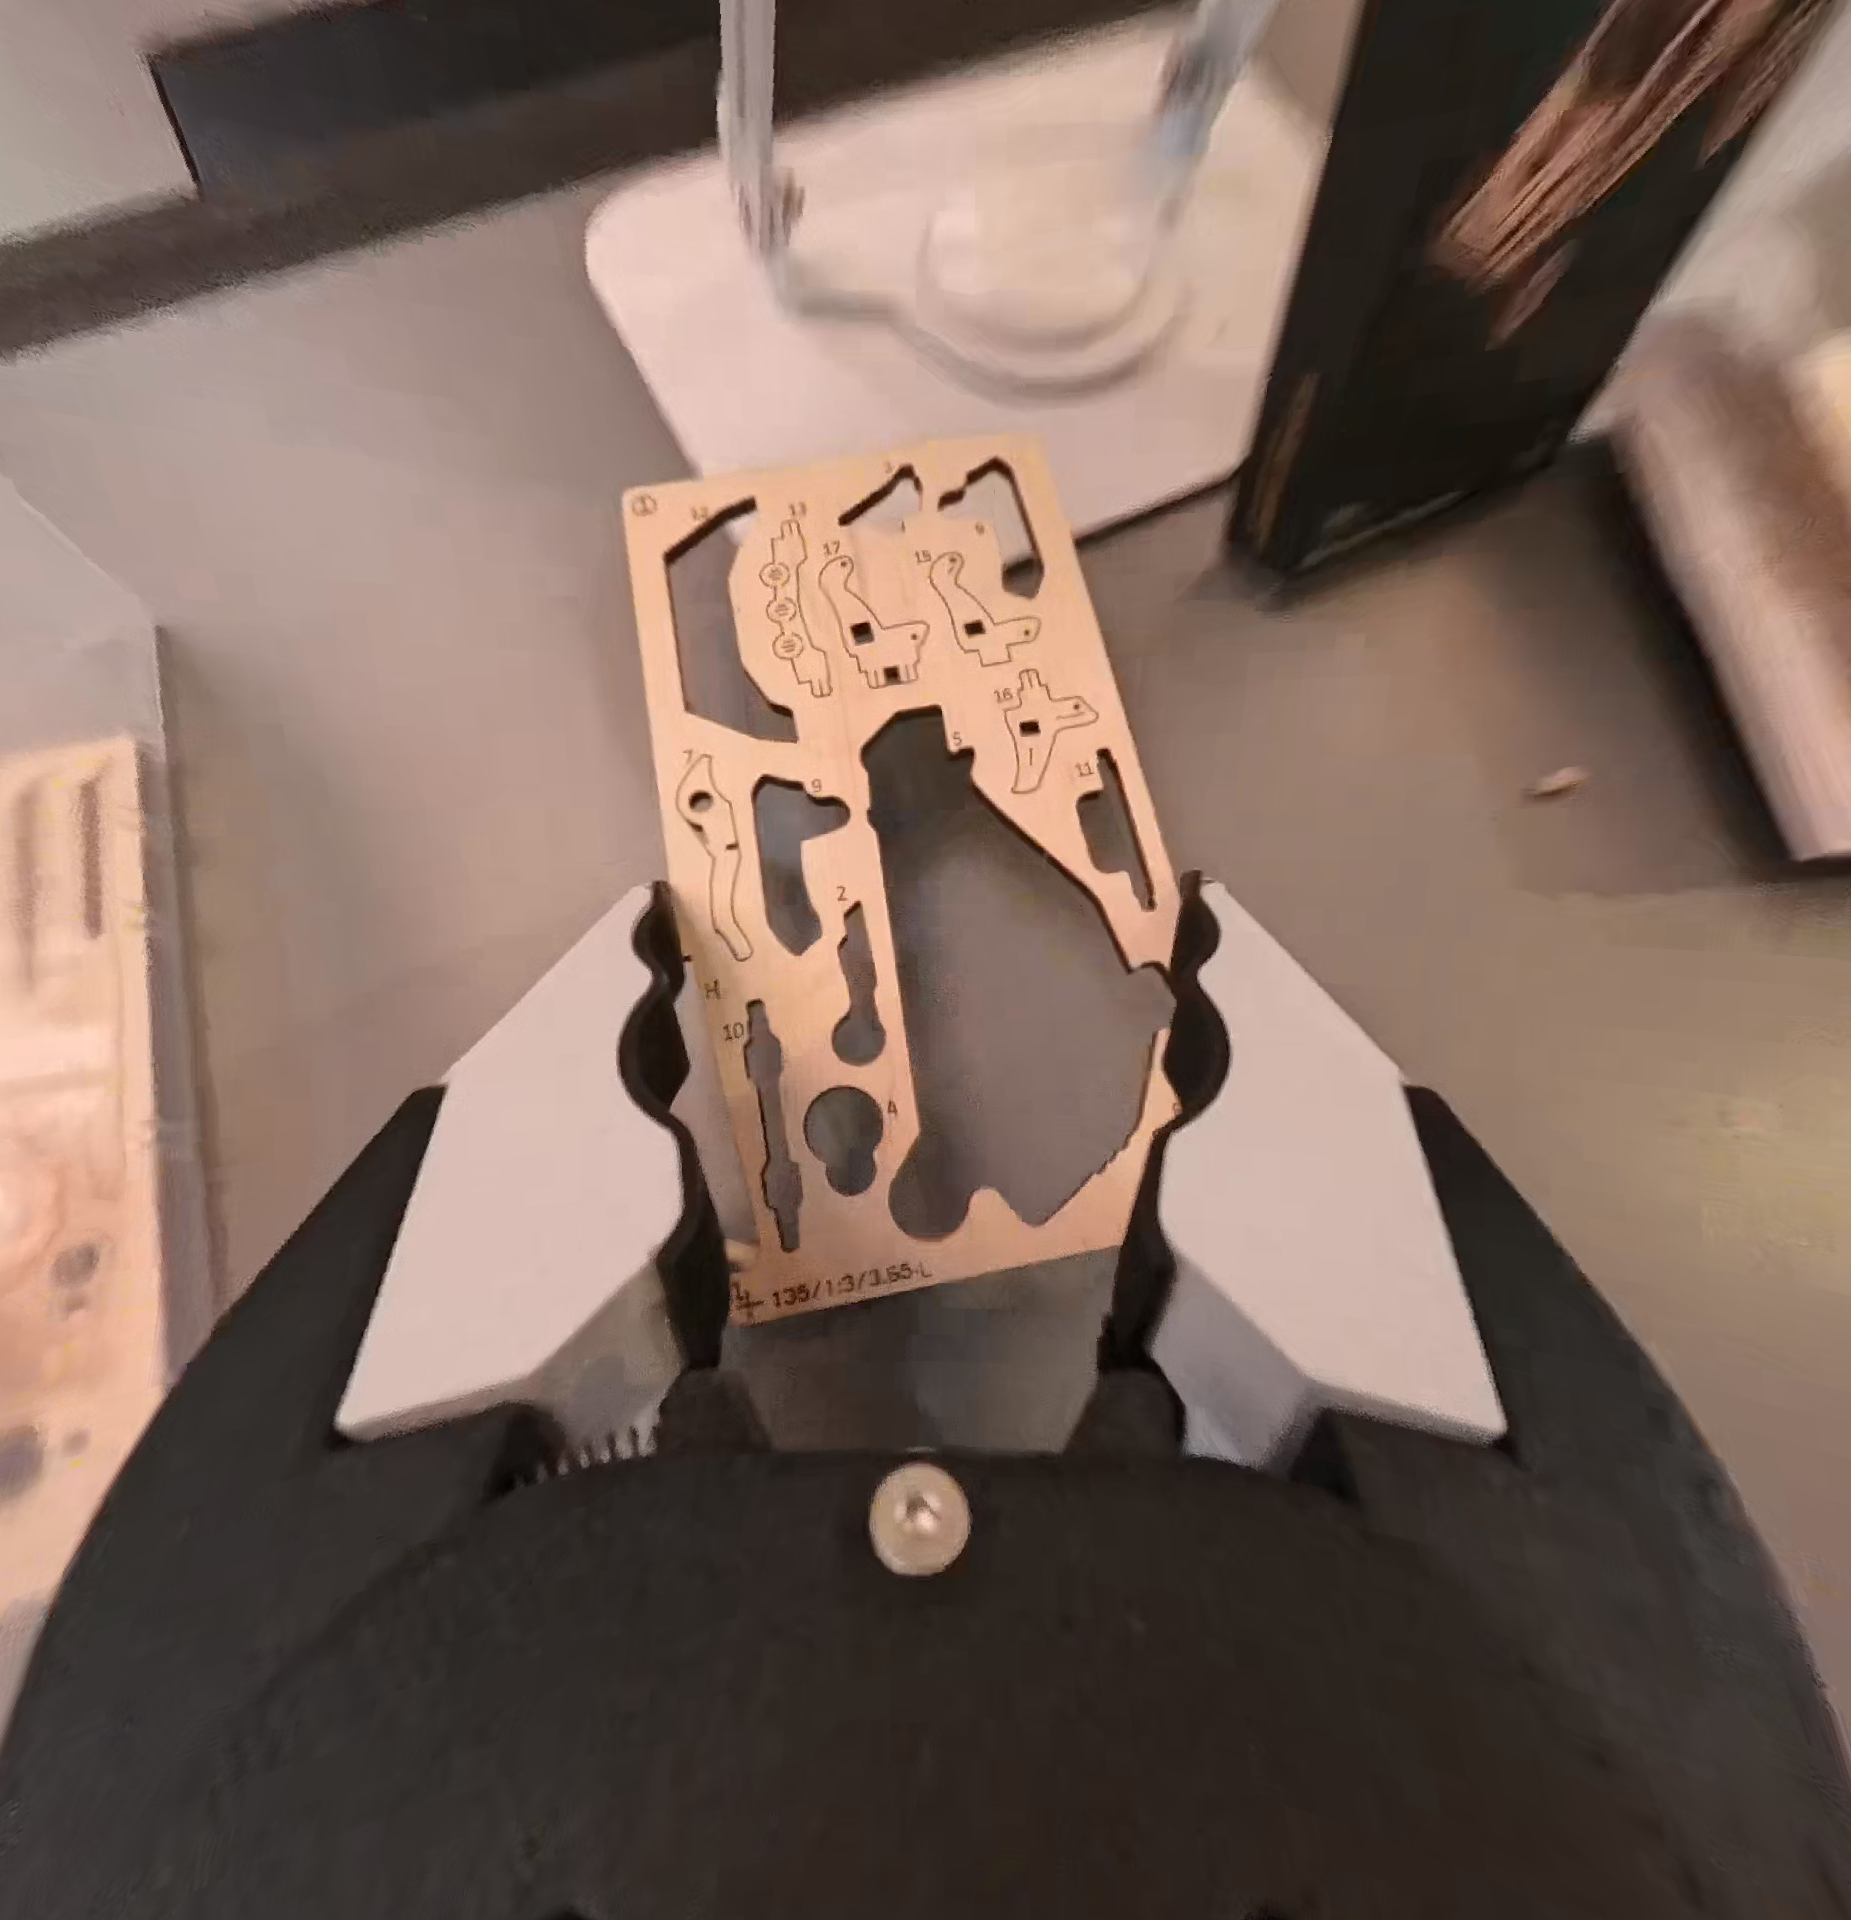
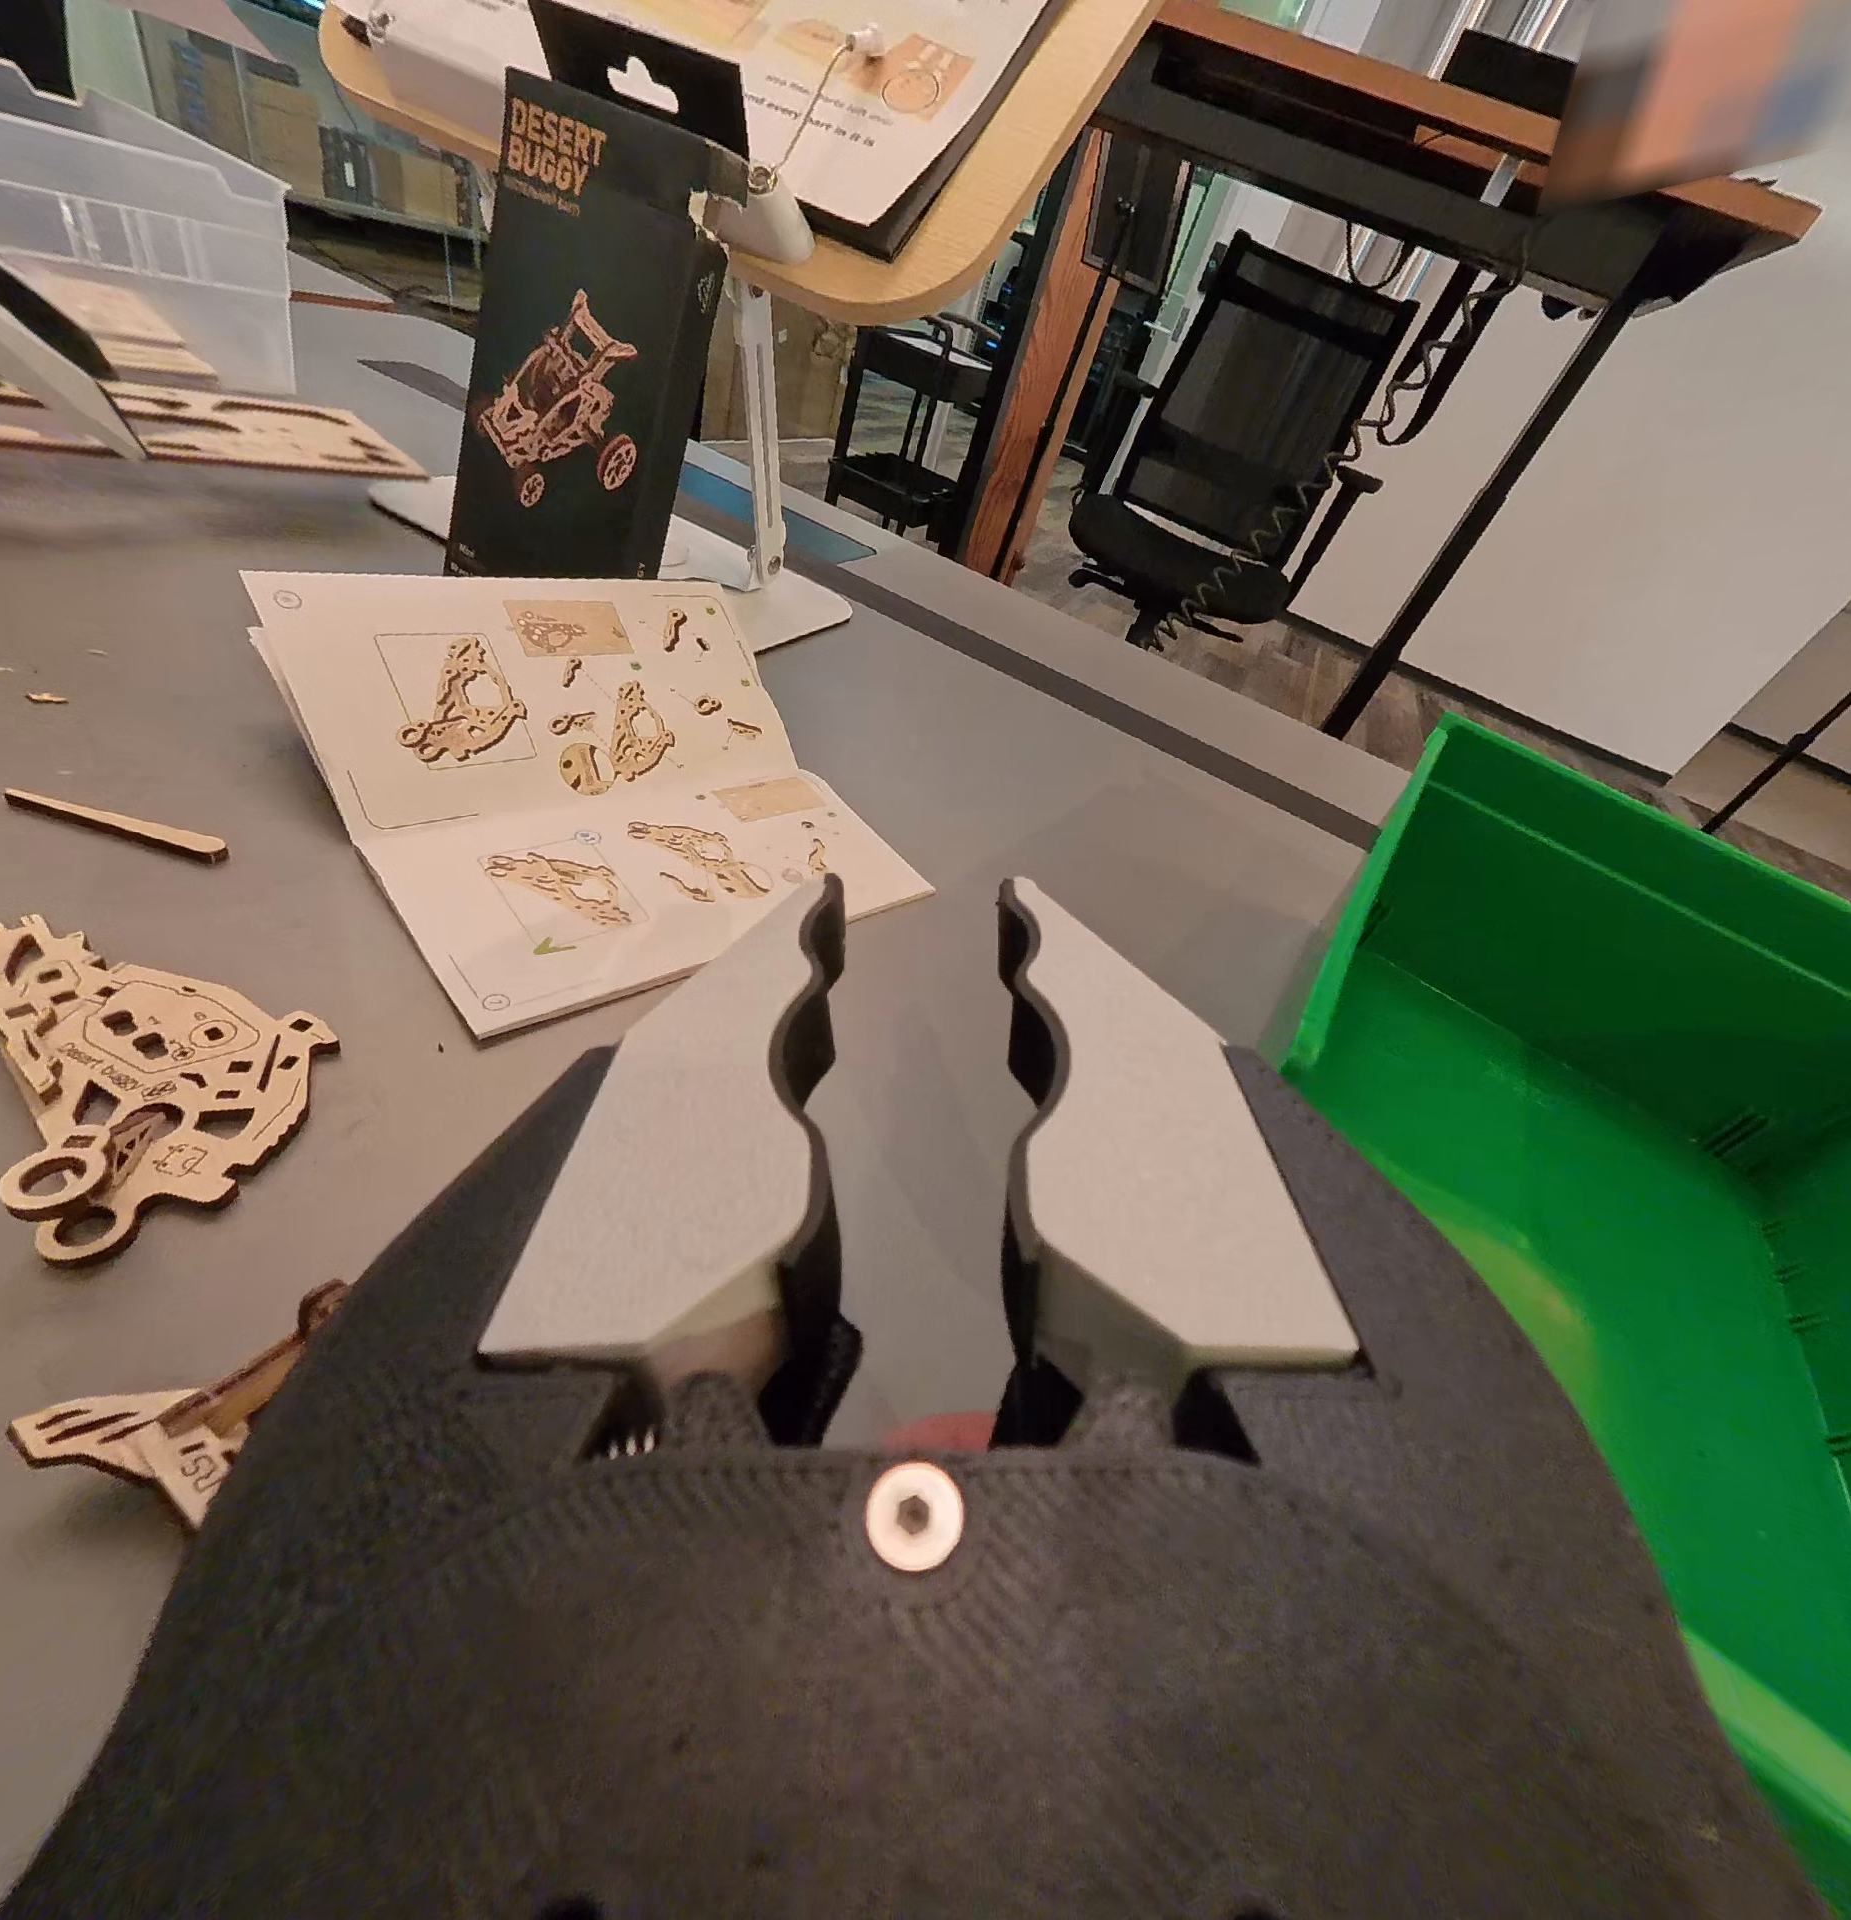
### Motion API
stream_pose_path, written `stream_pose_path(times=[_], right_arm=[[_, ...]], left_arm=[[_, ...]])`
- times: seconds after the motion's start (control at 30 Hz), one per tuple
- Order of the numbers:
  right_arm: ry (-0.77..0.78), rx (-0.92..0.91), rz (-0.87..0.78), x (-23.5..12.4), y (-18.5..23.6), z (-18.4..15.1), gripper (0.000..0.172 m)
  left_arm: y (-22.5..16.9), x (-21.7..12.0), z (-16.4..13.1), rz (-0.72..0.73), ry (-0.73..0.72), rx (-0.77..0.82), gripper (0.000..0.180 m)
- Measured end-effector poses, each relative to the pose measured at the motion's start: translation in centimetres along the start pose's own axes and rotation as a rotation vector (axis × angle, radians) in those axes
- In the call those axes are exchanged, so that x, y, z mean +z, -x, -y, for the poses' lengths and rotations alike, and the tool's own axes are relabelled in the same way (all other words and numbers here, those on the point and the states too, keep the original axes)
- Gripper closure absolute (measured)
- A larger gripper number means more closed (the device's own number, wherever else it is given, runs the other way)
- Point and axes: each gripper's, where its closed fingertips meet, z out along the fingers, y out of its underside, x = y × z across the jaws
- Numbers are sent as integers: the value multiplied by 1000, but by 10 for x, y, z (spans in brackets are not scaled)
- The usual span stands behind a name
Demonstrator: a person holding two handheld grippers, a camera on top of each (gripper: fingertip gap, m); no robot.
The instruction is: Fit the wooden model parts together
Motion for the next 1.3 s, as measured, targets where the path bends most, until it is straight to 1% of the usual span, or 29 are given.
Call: stream_pose_path(times=[0.03, 0.07, 0.13, 0.2, 0.3, 0.37, 0.43, 0.5, 0.57, 0.6, 0.67, 0.73, 0.8, 0.83, 0.87, 0.9, 0.93, 0.97, 1.0, 1.07, 1.2, 1.3], right_arm=[[-8, 13, -4, -1, -2, 1, 144], [-17, 28, -8, -2, -4, 2, 143], [-36, 58, -22, -5, -8, 5, 144], [-28, 53, -36, -8, -8, 8, 143], [-37, 9, 19, -12, 14, 34, 143], [-33, 52, 94, -12, 36, 58, 141], [-31, 164, 201, -10, 66, 86, 139], [2, 300, 309, -6, 97, 104, 139], [24, 477, 437, -2, 127, 116, 130], [44, 568, 492, 1, 141, 117, 126], [76, 725, 552, 8, 158, 114, 115], [58, 874, 597, 12, 163, 113, 113], [17, 966, 622, 13, 163, 115, 116], [10, 972, 616, 12, 163, 113, 122], [10, 970, 606, 12, 162, 109, 133], [7, 966, 598, 12, 161, 106, 149], [9, 959, 587, 11, 160, 104, 157], [27, 949, 567, 11, 157, 99, 162], [33, 940, 553, 11, 154, 96, 170], [4, 961, 547, 8, 146, 97, 170], [-47, 1043, 530, 8, 132, 94, 171], [-110, 1138, 540, 7, 124, 94, 171]], left_arm=[[-11, -11, 12, -25, -90, -28, 87], [-18, -22, 18, -20, -137, -29, 87], [-18, -34, 14, 59, -142, 28, 87], [-26, -45, 17, 44, -192, 4, 88], [-51, -65, 28, 36, -278, 36, 88], [-86, -74, 37, -45, -338, 72, 88], [-121, -80, 47, -118, -402, 103, 88], [-156, -84, 55, -184, -457, 140, 88], [-196, -86, 57, -302, -496, 180, 88], [-214, -86, 54, -343, -497, 199, 88], [-246, -88, 49, -427, -513, 243, 88], [-269, -86, 40, -469, -502, 308, 87], [-288, -84, 29, -506, -487, 375, 87], [-294, -84, 25, -516, -483, 399, 87], [-299, -84, 22, -525, -482, 415, 87], [-303, -85, 21, -539, -488, 420, 88], [-304, -85, 21, -540, -491, 425, 87], [-304, -85, 21, -545, -493, 434, 90], [-302, -86, 22, -549, -498, 423, 106], [-296, -86, 25, -599, -483, 354, 100], [-273, -77, 26, -626, -432, 241, 104], [-267, -74, 21, -727, -358, 103, 108]])
